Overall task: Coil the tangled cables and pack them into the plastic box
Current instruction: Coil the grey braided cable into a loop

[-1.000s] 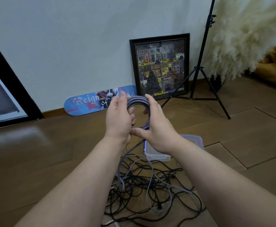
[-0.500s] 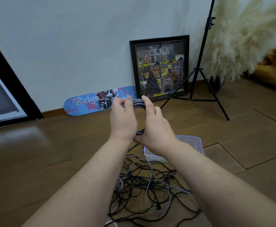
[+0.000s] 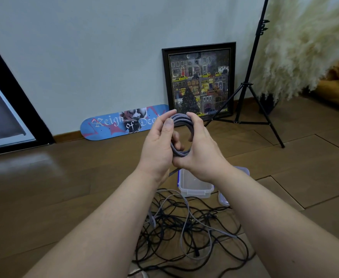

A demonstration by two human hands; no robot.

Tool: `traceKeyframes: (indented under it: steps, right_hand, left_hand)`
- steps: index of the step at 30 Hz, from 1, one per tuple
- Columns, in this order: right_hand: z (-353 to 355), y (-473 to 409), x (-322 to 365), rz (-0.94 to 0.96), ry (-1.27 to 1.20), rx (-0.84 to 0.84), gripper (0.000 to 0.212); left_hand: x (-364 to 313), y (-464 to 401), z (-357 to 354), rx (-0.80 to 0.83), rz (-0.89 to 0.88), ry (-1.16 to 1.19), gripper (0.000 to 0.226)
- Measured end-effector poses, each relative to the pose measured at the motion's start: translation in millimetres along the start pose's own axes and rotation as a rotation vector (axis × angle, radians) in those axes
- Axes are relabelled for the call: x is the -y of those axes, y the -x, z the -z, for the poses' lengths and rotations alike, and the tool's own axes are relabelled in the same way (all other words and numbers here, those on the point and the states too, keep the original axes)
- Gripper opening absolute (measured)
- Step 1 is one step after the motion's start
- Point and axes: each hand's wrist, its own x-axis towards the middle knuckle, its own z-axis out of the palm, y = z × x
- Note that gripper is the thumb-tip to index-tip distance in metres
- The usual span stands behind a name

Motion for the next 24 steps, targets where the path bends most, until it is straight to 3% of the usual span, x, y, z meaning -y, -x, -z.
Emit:
traceKeyframes:
  steps: [8,10,13,16,18,20,22,24]
  right_hand:
    - [3,4,6,0.030,0.047,0.049,0.106]
    - [7,3,2,-0.121,-0.058,0.051,0.085]
    - [18,1,-7,-0.395,-0.421,0.064,0.029]
    - [30,5,-24,-0.531,-0.549,0.173,0.013]
    - [37,5,-34,-0.510,-0.495,0.143,0.011]
    - [44,4,-40,-0.407,-0.416,-0.012,0.015]
    - [47,3,-38,-0.199,-0.178,-0.161,0.013]
    - [43,3,-30,0.011,0.176,-0.100,0.012]
  left_hand:
    - [-6,-9,3,-0.198,-0.129,-0.114,0.026]
    - [-10,-14,10,-0.290,-0.154,-0.106,0.027]
    - [-18,-23,25,-0.454,-0.178,-0.056,0.028]
    - [-24,-31,43,-0.590,-0.207,0.010,0.028]
    - [-25,-35,56,-0.662,-0.199,0.017,0.026]
    - [-23,-39,69,-0.749,-0.191,-0.010,0.025]
    - [-18,-42,78,-0.791,-0.191,-0.100,0.024]
    - [-11,-43,81,-0.778,-0.220,-0.200,0.023]
